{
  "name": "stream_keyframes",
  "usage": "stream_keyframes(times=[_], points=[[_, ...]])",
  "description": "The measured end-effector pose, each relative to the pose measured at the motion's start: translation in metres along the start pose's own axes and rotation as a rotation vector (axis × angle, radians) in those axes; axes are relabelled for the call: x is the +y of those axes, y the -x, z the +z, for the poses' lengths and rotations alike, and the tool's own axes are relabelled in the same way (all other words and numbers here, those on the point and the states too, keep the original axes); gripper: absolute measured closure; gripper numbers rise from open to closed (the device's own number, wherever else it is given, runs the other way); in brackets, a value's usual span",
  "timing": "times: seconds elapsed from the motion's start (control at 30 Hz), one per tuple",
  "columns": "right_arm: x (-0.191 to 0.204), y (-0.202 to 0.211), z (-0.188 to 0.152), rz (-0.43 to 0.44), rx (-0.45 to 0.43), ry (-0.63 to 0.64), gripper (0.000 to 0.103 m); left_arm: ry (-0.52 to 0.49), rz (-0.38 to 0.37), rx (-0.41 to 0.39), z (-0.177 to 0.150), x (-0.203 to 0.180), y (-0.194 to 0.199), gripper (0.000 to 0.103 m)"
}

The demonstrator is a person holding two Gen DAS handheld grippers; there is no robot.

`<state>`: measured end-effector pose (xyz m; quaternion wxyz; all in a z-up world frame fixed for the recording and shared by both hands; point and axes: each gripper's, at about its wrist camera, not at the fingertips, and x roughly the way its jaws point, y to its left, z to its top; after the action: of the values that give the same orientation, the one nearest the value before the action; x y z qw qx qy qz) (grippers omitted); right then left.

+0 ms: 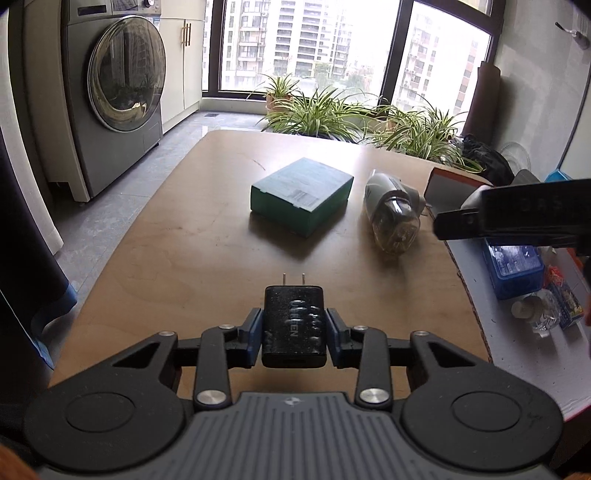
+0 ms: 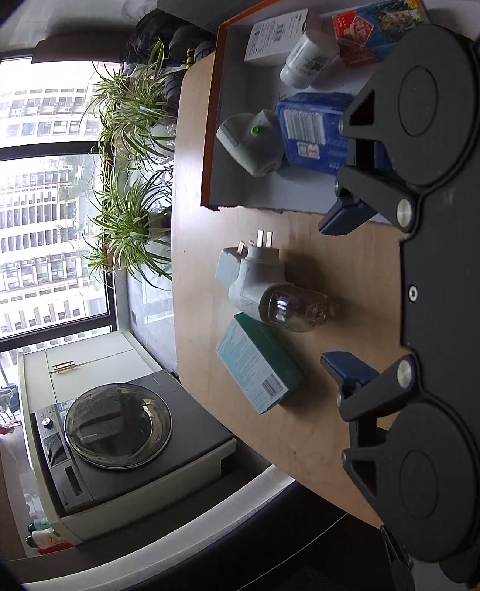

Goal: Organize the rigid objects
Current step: 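Lift the black charger with left while right grasps the white bulb adapter, then carry the black charger with left while right carries the bulb adapter to the tray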

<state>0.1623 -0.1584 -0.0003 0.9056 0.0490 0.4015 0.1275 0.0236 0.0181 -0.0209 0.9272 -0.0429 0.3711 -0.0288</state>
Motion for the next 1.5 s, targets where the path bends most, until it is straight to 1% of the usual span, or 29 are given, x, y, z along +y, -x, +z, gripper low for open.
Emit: stream_keyframes(times=[0.1, 0.17, 0.23, 0.37, 0.4, 0.43, 0.47, 0.53, 0.67, 0.87, 1.0, 1.17, 1.27, 1.5], points=[[0.007, -0.034, 0.014, -0.028, 0.044, -0.011, 0.020, 0.015, -0.002, -0.011, 0.005, 0.005, 0.000, 0.067], [0.006, -0.054, 0.021, -0.064, 0.063, -0.039, 0.020, 0.015, 0.000, -0.016, 0.008, 0.007, -0.002, 0.067], [0.002, -0.073, 0.026, -0.079, 0.086, -0.078, 0.020, 0.015, 0.003, -0.017, 0.010, 0.009, -0.005, 0.067], [0.000, -0.097, 0.032, -0.114, 0.088, -0.118, 0.021, 0.031, 0.001, -0.011, 0.014, 0.013, -0.013, 0.067], [0.000, -0.099, 0.033, -0.115, 0.073, -0.114, 0.025, 0.036, -0.002, -0.010, 0.015, 0.014, -0.014, 0.067], [0.001, -0.099, 0.033, -0.115, 0.064, -0.114, 0.035, 0.041, -0.003, -0.008, 0.016, 0.015, -0.015, 0.067], [0.002, -0.098, 0.033, -0.122, 0.060, -0.110, 0.035, 0.044, -0.003, -0.007, 0.017, 0.015, -0.016, 0.067], [0.000, -0.093, 0.029, -0.104, 0.046, -0.117, 0.035, 0.046, -0.005, -0.011, 0.018, 0.016, -0.016, 0.067], [-0.004, -0.067, 0.017, -0.091, 0.006, -0.116, 0.035, 0.045, -0.009, -0.020, 0.020, 0.015, -0.013, 0.067], [-0.006, 0.000, -0.002, -0.055, -0.085, -0.097, 0.035, 0.043, -0.018, -0.038, 0.022, 0.009, -0.001, 0.067], [-0.007, 0.046, -0.018, -0.061, -0.141, -0.083, 0.035, 0.032, -0.041, -0.060, 0.024, -0.003, 0.011, 0.067], [-0.013, 0.092, -0.040, -0.114, -0.192, -0.066, 0.035, 0.009, -0.076, -0.076, 0.023, -0.025, 0.027, 0.067], [-0.027, 0.112, -0.054, -0.141, -0.205, -0.089, 0.035, -0.009, -0.103, -0.077, 0.020, -0.038, 0.034, 0.067], [-0.061, 0.153, -0.086, -0.236, -0.242, -0.125, 0.035, -0.066, -0.165, -0.087, 0.016, -0.076, 0.045, 0.067]])
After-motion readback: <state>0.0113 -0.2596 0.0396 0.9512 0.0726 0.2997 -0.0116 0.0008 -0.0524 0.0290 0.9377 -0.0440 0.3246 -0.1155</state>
